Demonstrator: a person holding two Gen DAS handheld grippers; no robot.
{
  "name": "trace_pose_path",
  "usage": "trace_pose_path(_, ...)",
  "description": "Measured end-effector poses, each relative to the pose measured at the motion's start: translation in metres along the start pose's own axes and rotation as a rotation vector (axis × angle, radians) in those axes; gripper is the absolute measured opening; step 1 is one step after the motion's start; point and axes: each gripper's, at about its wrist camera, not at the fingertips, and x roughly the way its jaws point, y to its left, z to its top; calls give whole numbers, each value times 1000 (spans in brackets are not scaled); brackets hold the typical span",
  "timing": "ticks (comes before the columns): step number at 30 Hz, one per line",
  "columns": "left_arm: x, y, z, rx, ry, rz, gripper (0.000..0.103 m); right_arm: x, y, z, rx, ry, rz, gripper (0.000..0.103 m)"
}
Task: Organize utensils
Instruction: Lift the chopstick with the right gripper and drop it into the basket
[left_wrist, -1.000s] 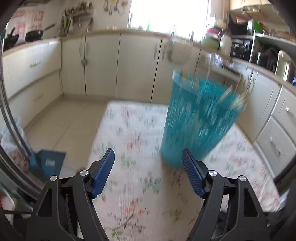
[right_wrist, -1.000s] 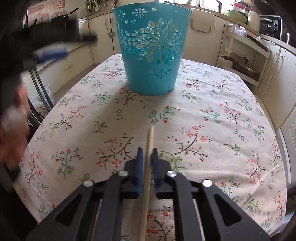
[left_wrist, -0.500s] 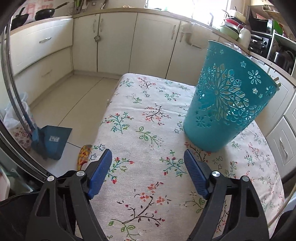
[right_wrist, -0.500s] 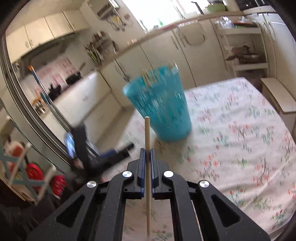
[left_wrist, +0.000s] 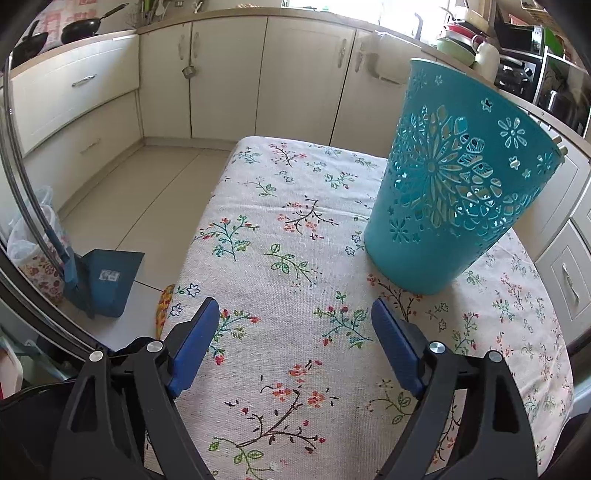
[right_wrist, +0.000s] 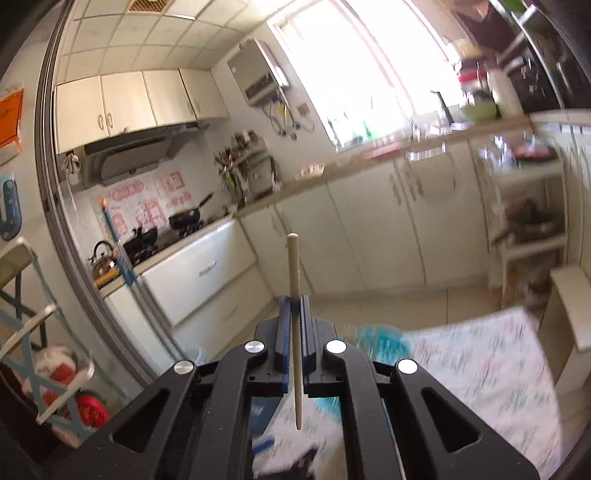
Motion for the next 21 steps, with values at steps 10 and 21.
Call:
trace_pose_path(10,2,-4,0,12,12,6,84,93,-27,-41,-124,176,-226,5)
trace_pose_path(21,-22,-25,-1,99,9,-10,90,28,-19,-92,-75,197,-252,56)
